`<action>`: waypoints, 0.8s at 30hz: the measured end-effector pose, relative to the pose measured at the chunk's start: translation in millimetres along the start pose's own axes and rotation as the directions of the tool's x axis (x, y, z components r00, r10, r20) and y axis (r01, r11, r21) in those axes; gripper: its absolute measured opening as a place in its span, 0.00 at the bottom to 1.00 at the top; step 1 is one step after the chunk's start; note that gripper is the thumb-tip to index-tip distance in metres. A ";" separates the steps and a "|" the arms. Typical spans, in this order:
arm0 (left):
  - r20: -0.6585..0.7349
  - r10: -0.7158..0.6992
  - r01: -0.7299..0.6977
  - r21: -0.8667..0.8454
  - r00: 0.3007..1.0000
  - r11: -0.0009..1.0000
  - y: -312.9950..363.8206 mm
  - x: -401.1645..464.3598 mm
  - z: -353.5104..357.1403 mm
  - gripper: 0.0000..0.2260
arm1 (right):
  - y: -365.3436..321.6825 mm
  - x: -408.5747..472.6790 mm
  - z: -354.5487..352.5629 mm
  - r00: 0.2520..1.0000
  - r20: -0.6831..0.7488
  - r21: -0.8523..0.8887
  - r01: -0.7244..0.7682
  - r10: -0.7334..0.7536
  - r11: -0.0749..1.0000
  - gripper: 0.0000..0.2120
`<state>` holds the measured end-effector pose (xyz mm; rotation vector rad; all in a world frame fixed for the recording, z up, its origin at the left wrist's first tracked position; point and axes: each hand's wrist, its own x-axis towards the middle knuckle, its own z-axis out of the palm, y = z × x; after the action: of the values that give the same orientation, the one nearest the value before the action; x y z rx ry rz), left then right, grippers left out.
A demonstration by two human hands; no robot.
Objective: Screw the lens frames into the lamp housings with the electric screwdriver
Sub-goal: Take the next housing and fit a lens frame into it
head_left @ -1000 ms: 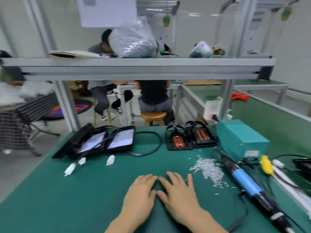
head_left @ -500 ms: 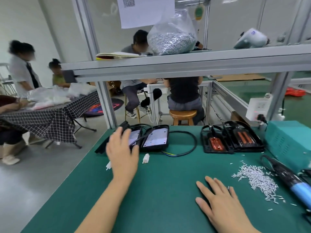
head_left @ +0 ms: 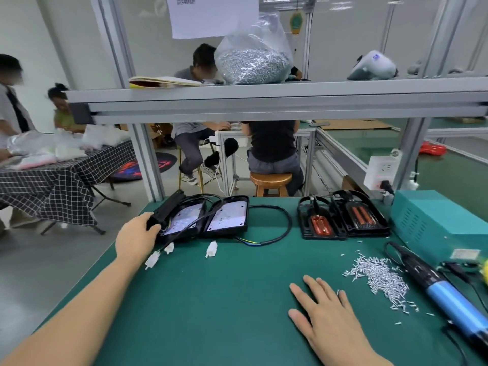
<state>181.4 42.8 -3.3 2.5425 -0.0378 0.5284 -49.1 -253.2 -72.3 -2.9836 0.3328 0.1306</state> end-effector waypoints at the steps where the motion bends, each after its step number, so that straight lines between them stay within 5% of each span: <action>1: -0.026 0.017 -0.017 0.012 1.000 1.000 -2.0 0.4 -0.2 0.09 | 0.1 0.4 -0.5 1.000 -0.007 0.007 -0.009 0.009 1.000 0.27; 3: -0.062 0.062 -0.059 0.054 0.996 0.997 -7.3 1.5 -1.3 0.08 | -3.6 -0.8 -3.3 1.000 -0.008 0.003 -0.007 0.007 1.000 0.29; 7: -0.131 0.154 -0.146 0.069 0.979 0.987 -13.5 5.5 -6.9 0.07 | -7.1 -1.2 -9.0 0.999 0.039 -0.044 -0.028 0.029 0.999 0.62; 11: -0.232 0.264 -0.256 0.063 0.936 0.964 -5.9 5.7 -22.5 0.08 | -5.6 -2.1 -6.0 1.000 0.018 -0.017 -0.013 0.013 1.000 0.29; 18: -0.338 0.661 -0.638 0.193 0.670 0.746 38.2 -51.4 -52.4 0.10 | -5.0 -2.8 -4.4 1.000 -0.007 -0.013 0.009 -0.010 1.000 0.27; 24: -0.339 0.775 -0.770 0.185 0.533 0.610 84.4 -141.2 -27.5 0.09 | -7.2 -5.4 -18.2 0.999 0.033 0.141 0.024 -0.029 0.990 0.26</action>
<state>30.1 -26.4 7.2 2.2533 -1.0778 1.3714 -51.4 -247.7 -52.8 -2.8414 0.2863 0.1504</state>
